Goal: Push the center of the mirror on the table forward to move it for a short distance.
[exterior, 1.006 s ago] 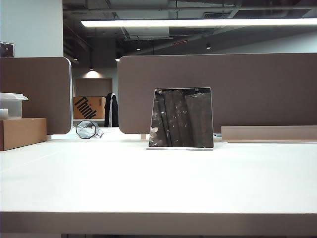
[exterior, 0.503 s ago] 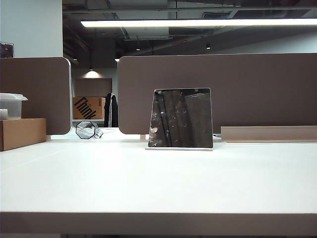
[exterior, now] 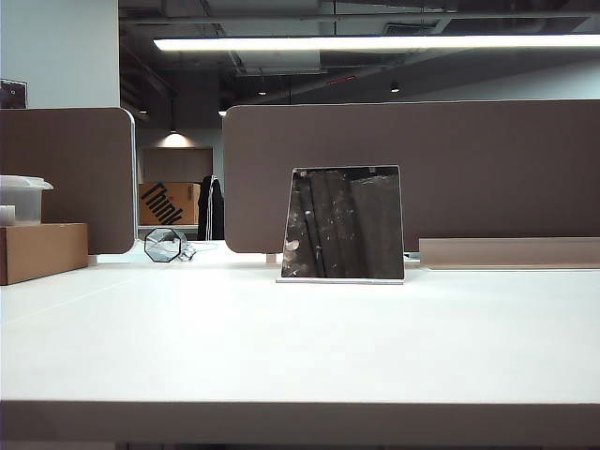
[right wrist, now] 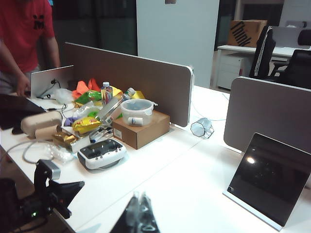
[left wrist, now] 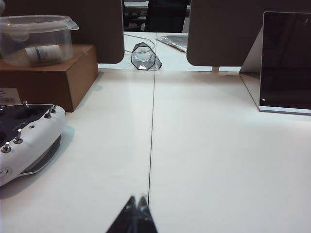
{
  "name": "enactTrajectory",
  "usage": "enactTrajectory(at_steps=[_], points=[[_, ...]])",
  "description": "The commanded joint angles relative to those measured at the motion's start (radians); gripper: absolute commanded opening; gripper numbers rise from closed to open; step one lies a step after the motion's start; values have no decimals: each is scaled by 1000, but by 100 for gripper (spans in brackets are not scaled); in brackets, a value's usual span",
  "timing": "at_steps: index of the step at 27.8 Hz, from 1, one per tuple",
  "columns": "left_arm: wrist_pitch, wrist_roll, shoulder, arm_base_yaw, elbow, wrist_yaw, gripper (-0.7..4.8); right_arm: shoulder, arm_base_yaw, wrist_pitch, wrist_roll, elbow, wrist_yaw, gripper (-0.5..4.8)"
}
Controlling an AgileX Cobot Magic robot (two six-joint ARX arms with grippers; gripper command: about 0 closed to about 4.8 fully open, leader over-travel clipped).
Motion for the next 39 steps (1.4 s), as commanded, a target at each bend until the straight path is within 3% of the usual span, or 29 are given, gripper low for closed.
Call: enactTrajectory(at_steps=[1, 20, 24, 28, 30, 39], points=[[6, 3, 1, 1, 0, 1, -5, 22, 1, 5, -2, -2, 13, -9], [6, 3, 1, 1, 0, 1, -5, 23, 5, 4, -20, -2, -7, -9], [6, 3, 1, 1, 0, 1, -5, 38, -77, 5, -31, -2, 7, -9], [6, 3, 1, 1, 0, 1, -5, 45, -239, 5, -31, -2, -52, -9], [6, 3, 1, 1, 0, -1, -5, 61, -375, 8, -31, -2, -111, -8], [6, 3, 1, 1, 0, 5, -5, 146, -1099, 52, -33, -2, -609, -8]])
